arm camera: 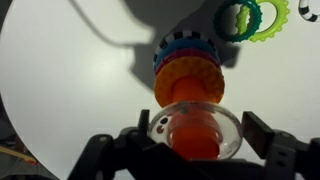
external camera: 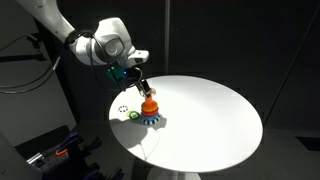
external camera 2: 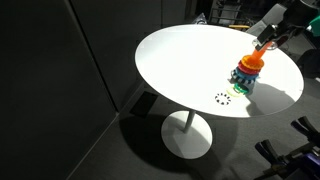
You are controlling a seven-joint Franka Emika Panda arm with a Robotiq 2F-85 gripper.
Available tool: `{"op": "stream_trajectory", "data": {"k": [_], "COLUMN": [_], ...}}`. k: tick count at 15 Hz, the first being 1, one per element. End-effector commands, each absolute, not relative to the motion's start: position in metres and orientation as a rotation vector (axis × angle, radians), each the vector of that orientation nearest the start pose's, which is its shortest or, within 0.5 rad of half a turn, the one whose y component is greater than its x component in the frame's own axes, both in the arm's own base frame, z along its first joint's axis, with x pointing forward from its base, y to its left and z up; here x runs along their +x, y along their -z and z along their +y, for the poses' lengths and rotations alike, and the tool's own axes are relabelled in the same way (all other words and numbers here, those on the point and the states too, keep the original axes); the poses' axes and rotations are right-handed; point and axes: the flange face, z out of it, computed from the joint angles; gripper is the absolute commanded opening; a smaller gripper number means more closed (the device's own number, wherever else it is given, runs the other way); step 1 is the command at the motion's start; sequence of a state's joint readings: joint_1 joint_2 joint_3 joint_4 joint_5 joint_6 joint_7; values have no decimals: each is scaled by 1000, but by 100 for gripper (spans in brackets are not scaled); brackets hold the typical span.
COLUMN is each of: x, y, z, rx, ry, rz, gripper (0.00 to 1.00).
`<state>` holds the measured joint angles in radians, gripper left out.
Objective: Put the transparent ring on the table
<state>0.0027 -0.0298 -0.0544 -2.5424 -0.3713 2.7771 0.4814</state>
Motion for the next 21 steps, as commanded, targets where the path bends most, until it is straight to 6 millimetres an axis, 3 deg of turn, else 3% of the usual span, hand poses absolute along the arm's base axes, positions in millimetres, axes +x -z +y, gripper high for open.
{"op": "stream_trajectory", "data": {"k": [1,8,19,20,21], "x": [471,472,483,474,474], "y": [-339,-376,-346,-344,-342], "z": [-6,10,53,49,51], "rx": [-3204,-3152,-3108,-3114,-3115], "ry": [465,507,390,412,405], "rz": [366,392,309,321,317], "gripper": [66,66,66,66,91]}}
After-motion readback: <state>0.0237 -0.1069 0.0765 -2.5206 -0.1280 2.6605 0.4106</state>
